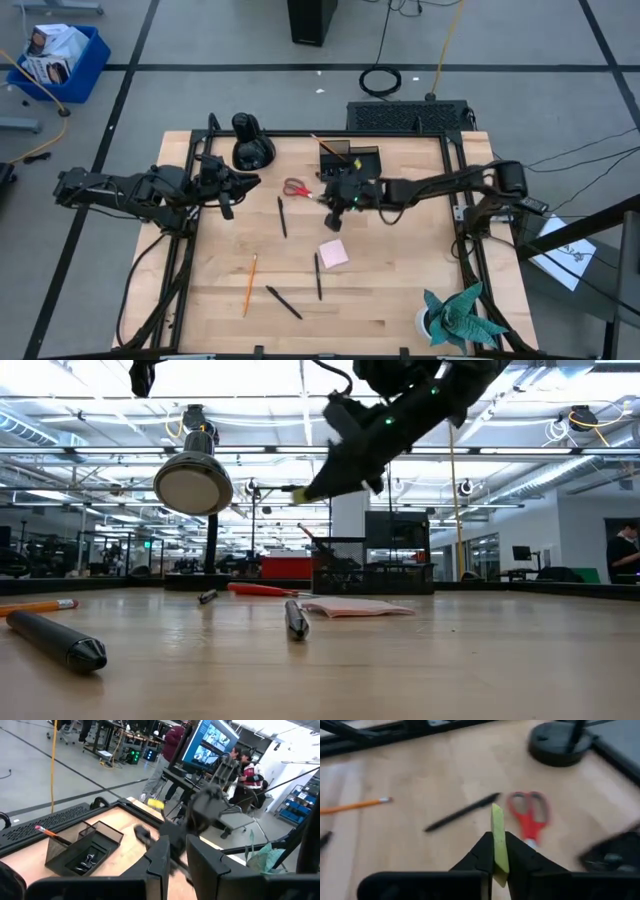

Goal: Pick and place office supplies into organizer
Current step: Put the yellow eraser into the black desk organizer

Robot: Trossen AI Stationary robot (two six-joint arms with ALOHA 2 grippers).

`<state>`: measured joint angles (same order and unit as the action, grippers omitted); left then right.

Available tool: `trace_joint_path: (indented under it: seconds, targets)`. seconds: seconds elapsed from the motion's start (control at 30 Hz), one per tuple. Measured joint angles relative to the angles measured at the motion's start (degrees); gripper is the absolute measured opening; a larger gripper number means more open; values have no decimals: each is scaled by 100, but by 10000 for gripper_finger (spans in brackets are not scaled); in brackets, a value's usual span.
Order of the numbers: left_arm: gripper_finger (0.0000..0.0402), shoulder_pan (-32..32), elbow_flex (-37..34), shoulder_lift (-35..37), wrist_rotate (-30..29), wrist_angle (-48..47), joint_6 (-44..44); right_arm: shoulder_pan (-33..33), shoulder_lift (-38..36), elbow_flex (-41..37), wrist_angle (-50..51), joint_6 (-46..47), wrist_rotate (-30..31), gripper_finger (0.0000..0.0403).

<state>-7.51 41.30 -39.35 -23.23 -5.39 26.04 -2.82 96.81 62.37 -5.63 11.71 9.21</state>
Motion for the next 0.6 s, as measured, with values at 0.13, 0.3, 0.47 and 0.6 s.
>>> trace_joint_path:
  seconds: [0.13, 0.3, 0.47, 0.6]
  targets:
    - [67, 0, 0, 0, -28, 1, -1, -326, -415, 2, 520, -206, -12, 12]
    - [67, -2, 0, 0, -28, -1, -2, -779, -641, 2, 1126, -197, -141, 25]
    - [67, 0, 0, 0, -28, -22, 4, -1302, -611, 2, 1480, 71, -831, 15]
    - [67, -2, 0, 0, -28, -48, 9, -1583, -601, 0, 1533, 107, -933, 13]
